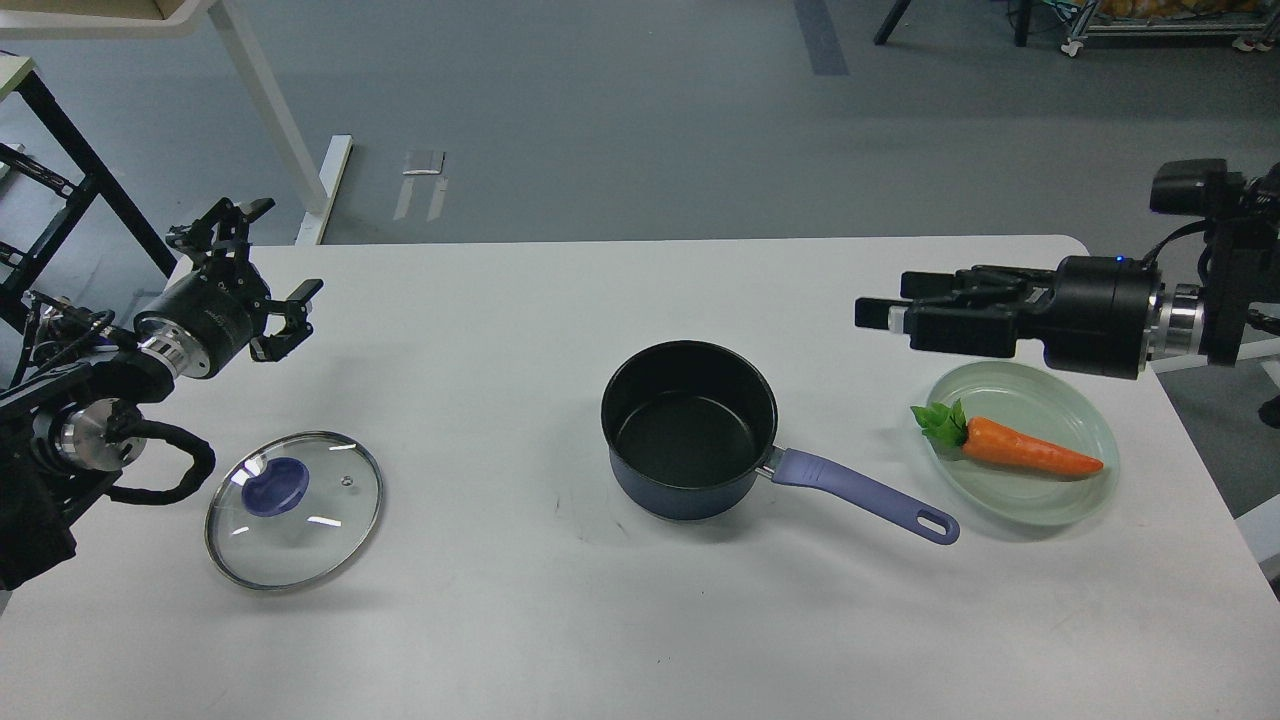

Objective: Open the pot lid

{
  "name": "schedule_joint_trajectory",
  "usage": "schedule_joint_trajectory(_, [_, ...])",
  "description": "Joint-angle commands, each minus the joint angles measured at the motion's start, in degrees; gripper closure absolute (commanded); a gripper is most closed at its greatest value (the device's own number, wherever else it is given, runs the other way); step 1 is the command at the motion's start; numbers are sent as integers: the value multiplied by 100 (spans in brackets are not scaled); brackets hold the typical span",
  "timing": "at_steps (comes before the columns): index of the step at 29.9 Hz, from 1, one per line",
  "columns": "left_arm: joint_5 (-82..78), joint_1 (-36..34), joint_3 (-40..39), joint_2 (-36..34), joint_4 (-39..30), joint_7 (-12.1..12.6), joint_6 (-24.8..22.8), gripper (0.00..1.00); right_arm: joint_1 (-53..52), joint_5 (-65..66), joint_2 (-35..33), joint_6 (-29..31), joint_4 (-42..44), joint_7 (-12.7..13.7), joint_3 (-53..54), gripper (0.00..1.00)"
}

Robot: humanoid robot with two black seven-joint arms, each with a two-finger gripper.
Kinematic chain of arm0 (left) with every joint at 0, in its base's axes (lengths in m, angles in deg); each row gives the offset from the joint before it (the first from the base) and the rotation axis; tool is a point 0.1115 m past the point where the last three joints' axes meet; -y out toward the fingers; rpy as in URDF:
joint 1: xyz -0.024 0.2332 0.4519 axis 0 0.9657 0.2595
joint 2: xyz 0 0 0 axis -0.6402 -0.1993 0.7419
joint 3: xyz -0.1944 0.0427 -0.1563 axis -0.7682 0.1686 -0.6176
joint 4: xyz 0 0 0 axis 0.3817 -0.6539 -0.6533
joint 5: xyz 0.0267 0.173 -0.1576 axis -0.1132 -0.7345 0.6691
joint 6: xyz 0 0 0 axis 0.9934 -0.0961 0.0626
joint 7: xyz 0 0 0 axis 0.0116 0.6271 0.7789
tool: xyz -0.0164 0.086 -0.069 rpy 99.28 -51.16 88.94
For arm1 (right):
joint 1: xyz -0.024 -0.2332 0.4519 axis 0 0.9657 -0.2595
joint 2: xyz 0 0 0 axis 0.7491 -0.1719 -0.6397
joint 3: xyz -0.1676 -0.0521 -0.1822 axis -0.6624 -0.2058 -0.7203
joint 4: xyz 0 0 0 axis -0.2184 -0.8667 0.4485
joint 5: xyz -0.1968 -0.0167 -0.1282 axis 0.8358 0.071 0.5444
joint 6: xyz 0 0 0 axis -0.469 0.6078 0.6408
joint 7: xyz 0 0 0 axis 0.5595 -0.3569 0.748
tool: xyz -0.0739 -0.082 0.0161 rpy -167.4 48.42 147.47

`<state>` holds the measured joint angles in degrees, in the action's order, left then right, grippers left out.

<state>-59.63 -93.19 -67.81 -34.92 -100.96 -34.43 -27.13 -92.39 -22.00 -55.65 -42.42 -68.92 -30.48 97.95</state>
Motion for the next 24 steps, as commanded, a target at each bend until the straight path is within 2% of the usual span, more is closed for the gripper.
schedule_joint_trajectory(1, [5, 1, -18, 17, -9, 0, 0, 1, 63, -1860, 446, -518, 571, 0, -27, 1])
schedule_joint_trajectory(9, [22, 1, -27, 52, -35, 0, -8, 1, 221, -4235, 1728, -1652, 1793, 0, 130, 1])
schedule_joint_trajectory(14, [40, 1, -27, 79, -44, -9, -52, 1, 818, -4861, 2511, -1723, 2409, 0, 798, 0])
schedule_joint_trajectory(18, [57, 10, -115, 105, -61, -9, -70, 1, 1284, -4940, 2898, -1496, 2699, 0, 1010, 0])
schedule_joint_trajectory(24, [49, 10, -168, 210, -70, 0, -79, 1, 1522, -5143, 2960, 23, 3304, 0, 1010, 0])
